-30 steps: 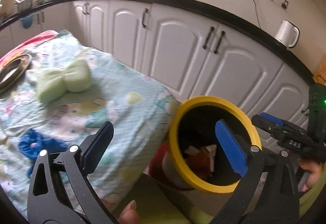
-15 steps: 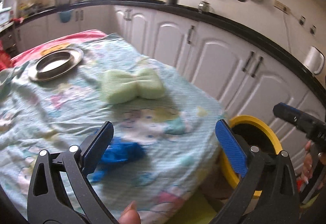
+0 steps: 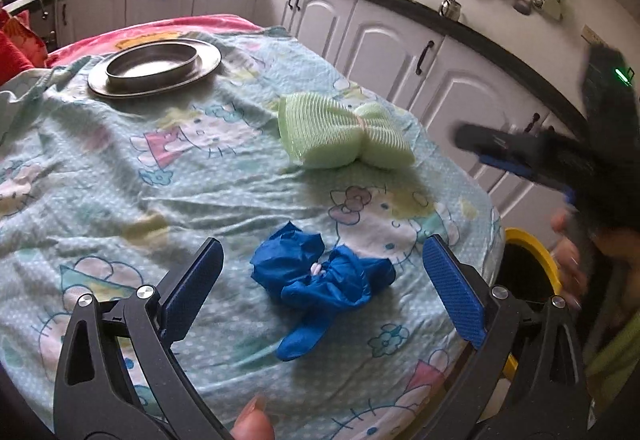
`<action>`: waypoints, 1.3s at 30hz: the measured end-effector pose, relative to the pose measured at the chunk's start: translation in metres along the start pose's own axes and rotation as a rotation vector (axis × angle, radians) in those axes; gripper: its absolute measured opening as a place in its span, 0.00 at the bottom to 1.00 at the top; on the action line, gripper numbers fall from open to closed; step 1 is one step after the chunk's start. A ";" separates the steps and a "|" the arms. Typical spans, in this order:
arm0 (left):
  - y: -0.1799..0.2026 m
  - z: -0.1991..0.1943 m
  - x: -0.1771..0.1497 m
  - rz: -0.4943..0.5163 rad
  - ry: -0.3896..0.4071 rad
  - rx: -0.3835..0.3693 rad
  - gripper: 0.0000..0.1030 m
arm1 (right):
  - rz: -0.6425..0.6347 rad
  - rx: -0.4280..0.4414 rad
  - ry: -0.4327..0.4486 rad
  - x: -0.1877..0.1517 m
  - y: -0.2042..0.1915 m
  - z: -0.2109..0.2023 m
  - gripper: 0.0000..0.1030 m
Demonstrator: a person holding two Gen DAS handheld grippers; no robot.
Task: Collect trash
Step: 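Close the left tool on the blue glove while the right grasps the green mesh bow, then carry the blue glove in the left tool and green bow in the right over the bin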
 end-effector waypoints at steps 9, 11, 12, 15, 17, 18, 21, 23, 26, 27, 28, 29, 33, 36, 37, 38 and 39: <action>0.005 0.015 -0.022 -0.010 -0.063 -0.060 0.72 | 0.022 -0.014 -0.083 0.011 -0.005 0.070 0.72; 0.006 0.016 -0.024 -0.008 -0.066 -0.060 0.68 | 0.035 -0.009 -0.105 0.011 -0.003 0.082 0.72; 0.007 0.017 -0.024 -0.007 -0.066 -0.061 0.68 | 0.046 -0.001 -0.123 0.009 -0.001 0.088 0.72; 0.008 0.017 -0.023 -0.006 -0.065 -0.063 0.62 | 0.084 0.025 -0.140 0.006 0.001 0.099 0.72; 0.010 0.017 -0.024 -0.004 -0.065 -0.062 0.54 | 0.119 0.049 -0.138 0.006 0.003 0.100 0.73; 0.010 0.017 -0.024 -0.003 -0.065 -0.060 0.50 | 0.130 0.057 -0.136 0.006 0.004 0.100 0.72; 0.012 0.019 -0.025 0.005 -0.068 -0.059 0.37 | 0.110 0.081 -0.126 0.002 0.000 0.095 0.55; 0.016 0.019 -0.024 0.015 -0.070 -0.066 0.26 | 0.099 0.078 -0.120 0.000 0.000 0.090 0.46; 0.022 0.018 -0.024 0.032 -0.070 -0.076 0.19 | 0.116 0.082 -0.107 -0.003 0.003 0.078 0.43; 0.026 0.017 -0.024 0.040 -0.069 -0.084 0.18 | 0.115 0.077 -0.098 -0.004 0.004 0.073 0.43; 0.029 0.016 -0.024 0.046 -0.068 -0.088 0.17 | 0.111 0.073 -0.088 -0.004 0.005 0.068 0.42; 0.033 0.015 -0.023 0.055 -0.065 -0.091 0.17 | 0.106 0.072 -0.074 -0.004 0.006 0.060 0.42; 0.046 0.011 -0.017 0.083 -0.047 -0.106 0.16 | 0.110 0.070 -0.007 0.001 0.017 0.024 0.42; 0.055 0.006 -0.013 0.097 -0.033 -0.118 0.16 | 0.103 0.041 0.061 0.004 0.034 -0.010 0.42; 0.057 0.006 -0.012 0.101 -0.030 -0.121 0.16 | 0.108 0.035 0.073 0.004 0.039 -0.019 0.42; 0.061 0.005 -0.010 0.108 -0.026 -0.125 0.16 | 0.121 0.037 0.081 0.003 0.044 -0.028 0.42; 0.066 0.003 -0.008 0.117 -0.021 -0.130 0.16 | 0.139 0.041 0.091 0.001 0.051 -0.039 0.42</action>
Point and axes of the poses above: each gripper's, at about its wrist camera, not at the fingertips, and z roughly the way its jaws point, y to its right, x to its top, the point moved 10 cm from there along z, roughly the way its jaws point, and after that the axes turned 15 degrees about z, right-handed, at the moved point
